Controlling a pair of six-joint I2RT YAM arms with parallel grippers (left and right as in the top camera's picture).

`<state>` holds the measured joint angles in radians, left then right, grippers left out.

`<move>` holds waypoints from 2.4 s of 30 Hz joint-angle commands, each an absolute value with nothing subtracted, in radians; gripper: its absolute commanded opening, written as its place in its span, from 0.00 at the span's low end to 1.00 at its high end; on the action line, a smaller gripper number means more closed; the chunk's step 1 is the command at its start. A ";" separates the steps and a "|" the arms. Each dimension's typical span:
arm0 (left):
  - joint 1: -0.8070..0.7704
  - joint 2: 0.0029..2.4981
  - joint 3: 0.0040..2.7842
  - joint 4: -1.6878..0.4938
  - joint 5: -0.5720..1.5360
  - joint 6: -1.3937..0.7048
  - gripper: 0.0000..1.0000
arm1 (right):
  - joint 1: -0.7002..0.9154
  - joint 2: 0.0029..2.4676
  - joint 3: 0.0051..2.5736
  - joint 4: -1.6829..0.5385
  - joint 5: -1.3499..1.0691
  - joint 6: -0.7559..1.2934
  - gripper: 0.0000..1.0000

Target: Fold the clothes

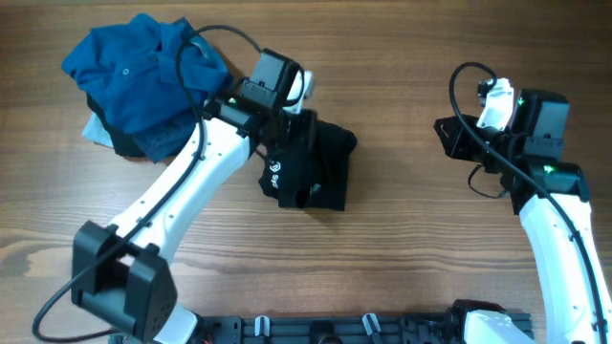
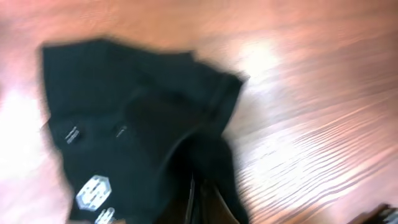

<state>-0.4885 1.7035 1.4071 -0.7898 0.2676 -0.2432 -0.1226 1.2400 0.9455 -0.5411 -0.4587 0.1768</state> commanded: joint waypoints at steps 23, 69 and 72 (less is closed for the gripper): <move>-0.179 1.520 1.530 -0.953 0.275 -0.264 0.51 | 0.216 1.378 0.955 -0.427 -0.847 0.043 0.27; -0.305 1.908 1.163 -0.883 0.238 -0.239 0.25 | 0.280 1.649 0.986 -0.709 -0.637 -0.097 0.41; -0.305 1.908 1.163 -0.853 0.238 -0.239 0.17 | 0.303 1.669 0.976 -0.710 -0.637 -0.105 0.46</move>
<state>-0.3115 1.8999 1.1706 -0.8764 0.2474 -0.2443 0.2802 1.6341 0.9977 -0.7101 -0.6209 -0.0814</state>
